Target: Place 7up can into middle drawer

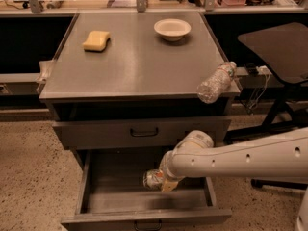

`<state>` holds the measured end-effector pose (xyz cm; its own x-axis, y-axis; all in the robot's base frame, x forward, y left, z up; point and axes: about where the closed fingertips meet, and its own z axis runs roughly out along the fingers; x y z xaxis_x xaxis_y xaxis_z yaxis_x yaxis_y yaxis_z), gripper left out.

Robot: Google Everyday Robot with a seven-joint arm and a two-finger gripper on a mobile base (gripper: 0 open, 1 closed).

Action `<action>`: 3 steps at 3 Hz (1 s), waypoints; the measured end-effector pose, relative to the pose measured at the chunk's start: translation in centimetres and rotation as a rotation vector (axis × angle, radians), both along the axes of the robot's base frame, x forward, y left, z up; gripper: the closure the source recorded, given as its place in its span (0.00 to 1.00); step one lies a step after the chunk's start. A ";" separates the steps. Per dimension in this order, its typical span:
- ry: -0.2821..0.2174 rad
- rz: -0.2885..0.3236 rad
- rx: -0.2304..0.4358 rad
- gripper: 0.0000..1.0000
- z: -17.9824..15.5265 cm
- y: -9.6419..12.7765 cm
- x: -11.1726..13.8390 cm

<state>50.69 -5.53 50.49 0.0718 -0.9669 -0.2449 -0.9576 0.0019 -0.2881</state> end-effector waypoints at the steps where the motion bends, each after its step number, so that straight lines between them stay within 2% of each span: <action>1: -0.042 -0.027 0.150 1.00 -3.3 -0.1 2.8; 2: -0.050 -0.029 0.242 1.00 -5.5 1.0 5.2; 3: 0.006 -0.018 0.258 0.96 -7.4 1.1 6.3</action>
Offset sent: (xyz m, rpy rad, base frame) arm 0.0980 0.0022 -0.0736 0.3529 -0.0495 -0.0231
